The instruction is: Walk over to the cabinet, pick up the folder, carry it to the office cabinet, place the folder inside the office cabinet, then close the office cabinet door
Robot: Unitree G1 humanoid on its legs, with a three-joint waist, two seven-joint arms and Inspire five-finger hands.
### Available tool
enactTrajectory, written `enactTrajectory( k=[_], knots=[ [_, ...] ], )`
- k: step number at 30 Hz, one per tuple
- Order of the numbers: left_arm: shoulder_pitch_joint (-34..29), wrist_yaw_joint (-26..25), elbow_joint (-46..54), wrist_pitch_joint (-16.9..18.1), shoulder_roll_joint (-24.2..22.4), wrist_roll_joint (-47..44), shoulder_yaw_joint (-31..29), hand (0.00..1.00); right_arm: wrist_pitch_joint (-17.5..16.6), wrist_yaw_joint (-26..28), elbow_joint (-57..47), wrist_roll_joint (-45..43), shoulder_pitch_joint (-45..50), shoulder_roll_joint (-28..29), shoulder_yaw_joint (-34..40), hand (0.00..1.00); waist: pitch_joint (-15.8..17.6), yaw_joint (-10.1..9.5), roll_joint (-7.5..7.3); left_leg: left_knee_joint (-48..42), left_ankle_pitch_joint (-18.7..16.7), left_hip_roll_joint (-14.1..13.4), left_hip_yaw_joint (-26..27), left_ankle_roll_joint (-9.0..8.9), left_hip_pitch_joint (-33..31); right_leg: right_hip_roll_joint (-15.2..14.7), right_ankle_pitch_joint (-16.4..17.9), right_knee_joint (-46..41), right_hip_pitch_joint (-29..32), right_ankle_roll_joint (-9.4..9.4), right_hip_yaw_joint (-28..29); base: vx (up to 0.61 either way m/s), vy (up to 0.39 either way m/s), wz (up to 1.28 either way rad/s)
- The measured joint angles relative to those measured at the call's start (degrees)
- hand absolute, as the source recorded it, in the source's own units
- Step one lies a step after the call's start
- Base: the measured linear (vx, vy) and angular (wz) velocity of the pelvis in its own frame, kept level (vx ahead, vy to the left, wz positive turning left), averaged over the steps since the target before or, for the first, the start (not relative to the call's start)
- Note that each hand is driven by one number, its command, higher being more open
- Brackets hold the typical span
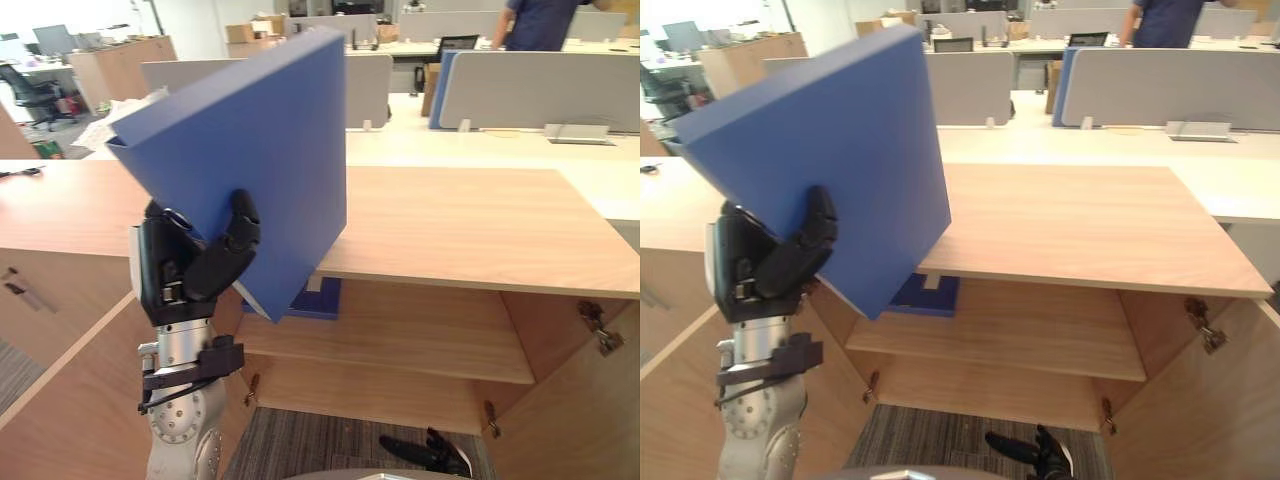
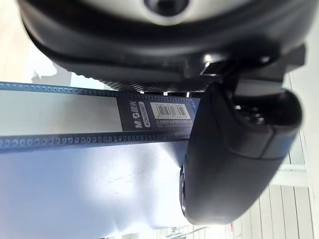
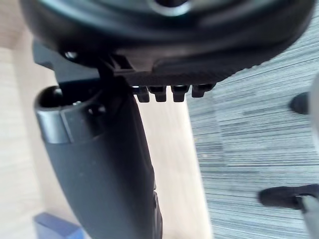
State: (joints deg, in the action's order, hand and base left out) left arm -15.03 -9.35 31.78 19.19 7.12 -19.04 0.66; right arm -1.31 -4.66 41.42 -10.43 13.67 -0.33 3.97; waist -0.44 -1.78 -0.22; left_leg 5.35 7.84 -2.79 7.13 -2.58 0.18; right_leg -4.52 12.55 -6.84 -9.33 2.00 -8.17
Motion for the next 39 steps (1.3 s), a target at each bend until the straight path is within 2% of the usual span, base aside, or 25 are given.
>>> enactTrajectory(
  k=[6,8,15,20,24,27,29,33,35,38,39],
  knots=[
    [0.33,0.85,0.05,-0.49,-2.92,-12.6,-1.73,0.0,-0.41,-6.2,-25.87,-0.76,6.17,4.43,1.99,1.0,0.31,2.24,-0.03,-0.36,-0.24,-0.71,2.51,-0.3,0.05,0.3,-0.59,-0.06,1.19,0.13,2.46,-0.01,0.003,-0.23],
    [0.36,0.82,0.27,-0.47,-3.99,-14.51,-2.2,0.0,-0.46,-8.1,-31.87,0.2,7.53,4.67,3.53,1.0,0.26,2.21,0.03,-0.42,-0.7,-0.92,3.61,-0.54,0.68,0.31,-0.59,-0.09,1.12,0.14,3.67,0.01,0.004,-0.27],
    [0.37,1.22,2.53,-0.41,-6.84,-17.61,-1.53,0.0,0.65,-17.98,-56.83,15.92,11.48,5.84,8.13,1.0,-0.71,2.65,1.59,-1.11,-2.36,-1.76,6.9,-1.15,2.04,0.62,-0.58,-0.18,1.19,0.17,6.82,0.0,-0.001,-0.24],
    [1.26,1.31,2.4,-0.42,-7.02,-15.77,2.75,0.0,0.68,-21.89,-69.96,26.63,11.0,5.65,7.37,1.0,-1.5,3.55,2.41,-1.69,-3.07,-2.31,7.97,-1.72,2.43,1.22,-0.45,-0.58,1.32,0.39,7.97,-0.01,-0.024,-0.12],
    [4.12,1.87,-0.05,-0.38,-6.93,-15.14,5.04,0.0,0.53,-23.17,-74.09,30.65,8.69,4.9,4.62,1.0,-1.8,3.61,2.56,-1.74,-3.25,-2.44,8.11,-1.92,2.85,1.46,-0.23,-1.27,1.37,0.76,8.3,-0.01,-0.018,-0.04],
    [7.16,2.66,-3.54,-0.41,-6.53,-15.15,6.62,0.0,-0.32,-22.69,-74.5,30.6,2.46,3.56,2.45,1.0,-1.99,3.73,2.71,-1.82,-3.26,-2.41,8.12,-1.92,2.89,1.48,-0.15,-1.81,1.61,0.88,8.59,-0.04,-0.013,-0.02],
    [8.22,3.69,-4.98,-0.43,-5.62,-15.1,7.26,0.0,-1.84,-20.85,-74.41,28.94,-1.48,3.18,2.06,1.0,-1.99,3.68,2.69,-1.85,-3.26,-2.37,8.12,-1.92,2.88,1.48,-0.15,-1.92,1.7,0.88,8.75,-0.05,-0.006,-0.02],
    [11.38,6.32,-8.78,-0.53,-1.85,-15.06,7.36,0.0,-7.29,-15.1,-71.76,17.6,-9.89,-1.11,1.53,1.0,-2.17,3.63,2.22,-1.84,-3.24,-2.27,8.1,-1.9,2.79,1.47,-0.22,-2.06,1.98,0.96,9.11,-0.04,-0.005,-0.02],
    [13.19,7.41,-10.95,-0.76,-0.15,-15.17,7.41,0.0,-9.32,-12.11,-67.64,9.56,-13.62,-5.01,1.29,1.0,-2.45,3.64,1.76,-1.81,-3.22,-2.23,8.05,-1.86,2.75,1.46,-0.34,-2.06,2.06,1.14,9.27,-0.03,-0.003,0.0],
    [15.17,9.62,-13.56,-1.18,3.72,-16.14,8.12,0.0,-10.06,-5.26,-59.72,-4.7,-18.64,-14.52,-1.07,1.0,-2.43,3.7,1.25,-1.63,-3.07,-1.9,7.82,-1.65,2.74,1.24,-0.37,-2.07,2.05,1.16,9.32,-0.04,0.002,0.03],
    [15.76,10.7,-14.57,-1.24,5.9,-17.17,9.19,0.0,-10.03,-2.32,-56.46,-10.11,-20.37,-19.39,-3.14,1.0,-2.42,3.65,1.22,-1.46,-2.99,-1.71,7.67,-1.54,2.73,1.14,-0.38,-2.08,2.04,1.18,9.31,-0.04,0.008,0.07]
  ],
)
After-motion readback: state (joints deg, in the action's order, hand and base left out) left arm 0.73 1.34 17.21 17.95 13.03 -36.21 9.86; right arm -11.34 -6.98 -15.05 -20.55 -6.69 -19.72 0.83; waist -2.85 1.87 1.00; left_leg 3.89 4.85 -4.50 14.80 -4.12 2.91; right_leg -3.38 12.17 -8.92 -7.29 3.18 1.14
